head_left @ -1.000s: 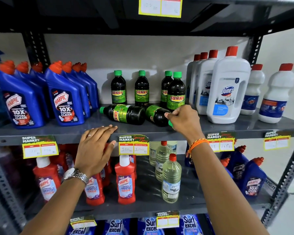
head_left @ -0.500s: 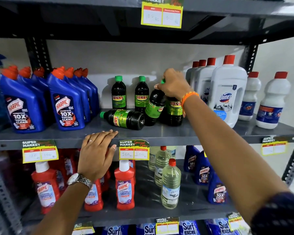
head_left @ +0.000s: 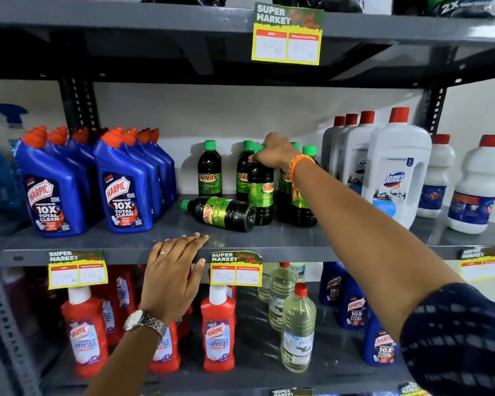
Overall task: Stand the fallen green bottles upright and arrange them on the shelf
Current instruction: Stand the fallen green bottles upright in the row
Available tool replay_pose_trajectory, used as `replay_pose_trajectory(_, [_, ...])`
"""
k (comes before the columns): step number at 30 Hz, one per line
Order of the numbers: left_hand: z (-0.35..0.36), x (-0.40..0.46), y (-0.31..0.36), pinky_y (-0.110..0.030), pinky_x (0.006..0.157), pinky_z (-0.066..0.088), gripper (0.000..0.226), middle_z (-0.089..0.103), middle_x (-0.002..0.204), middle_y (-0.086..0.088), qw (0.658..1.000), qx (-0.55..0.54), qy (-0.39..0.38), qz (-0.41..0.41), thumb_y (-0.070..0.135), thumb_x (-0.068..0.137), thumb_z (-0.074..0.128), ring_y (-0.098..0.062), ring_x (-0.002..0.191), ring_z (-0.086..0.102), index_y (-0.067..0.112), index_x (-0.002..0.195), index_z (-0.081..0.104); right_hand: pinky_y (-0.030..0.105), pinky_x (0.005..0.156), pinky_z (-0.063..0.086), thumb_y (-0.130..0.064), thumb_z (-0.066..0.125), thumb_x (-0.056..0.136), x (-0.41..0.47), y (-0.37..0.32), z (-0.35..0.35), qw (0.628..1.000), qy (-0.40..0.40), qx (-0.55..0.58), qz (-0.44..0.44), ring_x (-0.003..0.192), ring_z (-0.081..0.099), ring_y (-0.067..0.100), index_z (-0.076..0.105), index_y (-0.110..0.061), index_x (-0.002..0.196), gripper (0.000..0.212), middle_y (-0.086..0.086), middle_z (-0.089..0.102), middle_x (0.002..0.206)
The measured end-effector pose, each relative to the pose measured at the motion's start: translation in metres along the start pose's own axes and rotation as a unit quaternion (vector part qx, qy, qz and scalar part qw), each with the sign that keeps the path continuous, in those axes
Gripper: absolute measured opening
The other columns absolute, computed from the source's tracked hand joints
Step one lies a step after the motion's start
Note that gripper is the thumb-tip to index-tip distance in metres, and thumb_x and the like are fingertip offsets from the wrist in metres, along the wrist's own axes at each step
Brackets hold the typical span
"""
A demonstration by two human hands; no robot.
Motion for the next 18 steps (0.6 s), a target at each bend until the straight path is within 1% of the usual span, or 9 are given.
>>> replay_pose_trajectory(2, [0.000, 0.000, 0.000, -0.041, 0.110, 0.029, 0.048, 0.061, 0.137, 0.005, 1.000, -0.002, 0.000, 0.000, 0.037, 0.096, 0.042, -0.018, 0.124, 0.055, 0.027, 0.142, 0.054, 0.035, 0.086, 0.049, -0.024, 0.072, 0.088, 0.000, 0.005, 0.002, 0.994, -0.039, 0.093, 0.034, 0.105, 0.055, 0.026, 0.049, 0.000, 0.129, 0.053, 0.011, 0.058, 0.117])
replay_pose_trajectory(4, [0.000, 0.001, -0.001, -0.041, 0.110, 0.029, 0.048, 0.061, 0.137, 0.006, 1.000, -0.006, 0.000, 0.002, 0.037, 0.096, 0.042, -0.017, 0.124, 0.054, 0.027, 0.142, 0.053, 0.038, 0.097, 0.048, -0.016, 0.073, 0.087, -0.003, 0.010, 0.006, 0.976, -0.087, 0.187, 0.067, 0.115, 0.055, 0.026, 0.042, -0.001, 0.136, 0.061, 0.011, 0.057, 0.124])
replay_pose_trajectory(6, [0.000, 0.000, 0.000, -0.040, 0.111, 0.028, 0.048, 0.061, 0.137, 0.006, 1.000, -0.009, 0.005, 0.004, 0.036, 0.096, 0.043, -0.017, 0.124, 0.054, 0.027, 0.142, 0.053, 0.036, 0.101, 0.043, -0.009, 0.069, 0.090, -0.003, 0.014, 0.009, 0.965, -0.112, 0.226, 0.078, 0.117, 0.052, 0.025, 0.038, -0.001, 0.139, 0.059, 0.010, 0.057, 0.119])
replay_pose_trajectory(8, [-0.001, 0.000, 0.001, -0.039, 0.111, 0.027, 0.048, 0.061, 0.137, 0.006, 1.000, -0.007, 0.010, 0.004, 0.035, 0.096, 0.043, -0.017, 0.124, 0.053, 0.026, 0.142, 0.053, 0.035, 0.099, 0.042, -0.011, 0.068, 0.091, -0.002, 0.017, 0.010, 0.969, -0.106, 0.211, 0.073, 0.114, 0.050, 0.025, 0.039, -0.002, 0.137, 0.055, 0.010, 0.055, 0.118])
replay_pose_trajectory(10, [0.000, 0.000, 0.000, -0.039, 0.110, 0.028, 0.048, 0.061, 0.136, 0.006, 1.000, -0.005, 0.010, 0.004, 0.035, 0.096, 0.043, -0.017, 0.123, 0.054, 0.026, 0.142, 0.053, 0.041, 0.102, 0.046, -0.023, 0.074, 0.086, 0.000, 0.018, 0.010, 0.982, -0.088, 0.158, 0.061, 0.117, 0.053, 0.028, 0.042, -0.004, 0.135, 0.062, 0.013, 0.055, 0.128])
replay_pose_trajectory(11, [0.000, 0.000, 0.000, -0.040, 0.110, 0.028, 0.048, 0.061, 0.136, 0.006, 1.000, -0.004, 0.009, 0.003, 0.035, 0.096, 0.043, -0.017, 0.123, 0.054, 0.027, 0.142, 0.053, 0.043, 0.100, 0.048, -0.029, 0.077, 0.084, -0.001, 0.016, 0.008, 0.988, -0.079, 0.124, 0.055, 0.117, 0.054, 0.030, 0.043, -0.005, 0.134, 0.065, 0.013, 0.055, 0.128])
replay_pose_trajectory(13, [0.000, 0.000, 0.000, -0.041, 0.110, 0.029, 0.048, 0.061, 0.136, 0.005, 1.000, -0.002, 0.007, 0.002, 0.036, 0.096, 0.043, -0.018, 0.123, 0.055, 0.027, 0.142, 0.053, 0.038, 0.090, 0.049, -0.035, 0.078, 0.082, -0.004, 0.013, 0.005, 0.995, -0.064, 0.069, 0.043, 0.112, 0.056, 0.029, 0.045, -0.006, 0.133, 0.068, 0.010, 0.056, 0.122])
replay_pose_trajectory(15, [0.000, 0.000, 0.000, -0.041, 0.109, 0.029, 0.048, 0.062, 0.136, 0.004, 1.000, 0.001, 0.007, -0.001, 0.036, 0.096, 0.043, -0.018, 0.123, 0.055, 0.027, 0.141, 0.053, 0.036, 0.083, 0.048, -0.032, 0.077, 0.083, -0.006, 0.010, 0.003, 0.995, -0.074, 0.058, 0.033, 0.109, 0.056, 0.028, 0.045, -0.006, 0.131, 0.063, 0.010, 0.055, 0.117])
replay_pose_trajectory(18, [0.000, 0.000, 0.001, -0.041, 0.109, 0.029, 0.047, 0.061, 0.137, 0.004, 1.000, 0.001, 0.004, -0.003, 0.037, 0.096, 0.042, -0.018, 0.124, 0.054, 0.027, 0.141, 0.053, 0.035, 0.083, 0.045, -0.024, 0.073, 0.087, -0.010, 0.012, 0.000, 0.996, -0.073, 0.052, 0.027, 0.109, 0.052, 0.026, 0.044, -0.004, 0.133, 0.058, 0.009, 0.052, 0.117])
Point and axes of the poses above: each hand's wrist, its own x-axis towards the middle knuckle, its own z-axis out of the palm, y = z × x, the point moved 4 cm from there along x, towards the middle knuckle
